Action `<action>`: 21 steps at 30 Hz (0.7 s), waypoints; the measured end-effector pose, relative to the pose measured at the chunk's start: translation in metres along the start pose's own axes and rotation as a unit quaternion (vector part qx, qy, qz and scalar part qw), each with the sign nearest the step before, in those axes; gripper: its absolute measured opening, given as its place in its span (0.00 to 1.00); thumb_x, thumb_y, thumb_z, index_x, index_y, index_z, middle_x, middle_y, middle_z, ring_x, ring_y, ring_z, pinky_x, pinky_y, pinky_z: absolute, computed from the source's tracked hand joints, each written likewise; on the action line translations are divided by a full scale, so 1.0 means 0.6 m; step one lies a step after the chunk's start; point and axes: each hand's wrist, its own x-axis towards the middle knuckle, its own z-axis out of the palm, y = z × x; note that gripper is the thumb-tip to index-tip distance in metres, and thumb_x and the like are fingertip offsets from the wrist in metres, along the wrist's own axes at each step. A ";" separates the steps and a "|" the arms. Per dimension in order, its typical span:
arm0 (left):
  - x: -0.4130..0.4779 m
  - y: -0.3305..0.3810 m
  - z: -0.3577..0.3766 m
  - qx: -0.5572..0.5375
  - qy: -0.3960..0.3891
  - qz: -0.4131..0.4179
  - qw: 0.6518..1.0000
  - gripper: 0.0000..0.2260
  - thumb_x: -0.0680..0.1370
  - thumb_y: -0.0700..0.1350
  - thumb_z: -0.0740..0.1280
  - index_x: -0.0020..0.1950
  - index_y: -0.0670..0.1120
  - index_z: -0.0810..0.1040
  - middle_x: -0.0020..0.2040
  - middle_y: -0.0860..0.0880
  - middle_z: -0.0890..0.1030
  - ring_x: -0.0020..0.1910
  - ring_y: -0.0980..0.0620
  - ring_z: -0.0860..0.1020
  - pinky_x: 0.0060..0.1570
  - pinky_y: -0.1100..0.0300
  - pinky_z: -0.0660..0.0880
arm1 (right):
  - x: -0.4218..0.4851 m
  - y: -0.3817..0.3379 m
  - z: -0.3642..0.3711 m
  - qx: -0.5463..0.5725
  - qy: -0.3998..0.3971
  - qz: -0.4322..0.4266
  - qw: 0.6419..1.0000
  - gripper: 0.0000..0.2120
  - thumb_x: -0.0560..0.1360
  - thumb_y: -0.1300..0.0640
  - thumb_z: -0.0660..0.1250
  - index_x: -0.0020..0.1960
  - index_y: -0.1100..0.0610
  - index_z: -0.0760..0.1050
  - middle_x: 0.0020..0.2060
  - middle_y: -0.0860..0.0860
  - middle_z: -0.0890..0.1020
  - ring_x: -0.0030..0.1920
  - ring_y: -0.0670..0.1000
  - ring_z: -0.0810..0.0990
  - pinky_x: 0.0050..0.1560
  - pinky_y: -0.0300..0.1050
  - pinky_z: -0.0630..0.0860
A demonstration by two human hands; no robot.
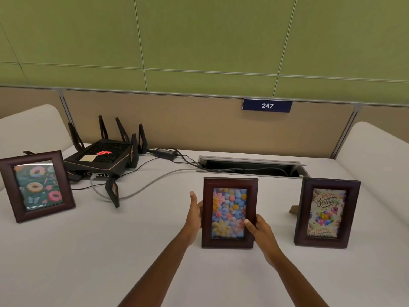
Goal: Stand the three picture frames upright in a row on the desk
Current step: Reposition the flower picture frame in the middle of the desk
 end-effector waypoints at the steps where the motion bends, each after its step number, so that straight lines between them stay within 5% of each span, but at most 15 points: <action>1: 0.002 0.003 0.001 -0.007 -0.002 -0.003 1.000 0.33 0.78 0.60 0.38 0.68 0.41 0.68 0.67 0.39 0.73 0.65 0.38 0.72 0.65 0.45 0.67 | 0.003 0.000 -0.001 0.011 -0.003 0.004 1.000 0.13 0.77 0.59 0.58 0.61 0.60 0.66 0.55 0.54 0.74 0.53 0.52 0.75 0.36 0.32 0.79; 6: 0.019 0.014 0.002 -0.030 -0.007 0.001 1.000 0.32 0.78 0.61 0.39 0.68 0.42 0.68 0.68 0.39 0.73 0.57 0.43 0.74 0.65 0.46 0.67 | 0.020 -0.002 -0.002 0.051 -0.006 0.002 0.999 0.09 0.78 0.60 0.57 0.57 0.55 0.65 0.56 0.53 0.73 0.56 0.52 0.72 0.39 0.33 0.74; 10: 0.045 0.043 -0.007 -0.040 0.005 0.003 0.999 0.32 0.79 0.60 0.40 0.68 0.41 0.69 0.68 0.39 0.72 0.65 0.38 0.72 0.65 0.45 0.67 | 0.055 -0.023 0.011 0.037 -0.008 -0.017 0.999 0.08 0.78 0.59 0.56 0.56 0.55 0.65 0.55 0.52 0.74 0.54 0.52 0.74 0.34 0.29 0.78; 17: 0.130 0.107 -0.032 -0.037 0.017 0.028 0.999 0.34 0.78 0.62 0.41 0.66 0.41 0.71 0.66 0.38 0.74 0.56 0.43 0.75 0.63 0.47 0.68 | 0.154 -0.069 0.048 0.036 -0.017 -0.031 0.999 0.09 0.78 0.58 0.56 0.57 0.57 0.67 0.54 0.53 0.75 0.53 0.53 0.75 0.51 0.45 0.74; 21: 0.183 0.133 -0.054 -0.027 0.019 0.034 0.999 0.35 0.78 0.63 0.40 0.65 0.40 0.72 0.66 0.38 0.74 0.54 0.44 0.75 0.61 0.47 0.69 | 0.210 -0.082 0.075 0.034 -0.025 -0.026 0.999 0.15 0.78 0.58 0.57 0.62 0.61 0.66 0.55 0.53 0.75 0.54 0.53 0.75 0.53 0.47 0.73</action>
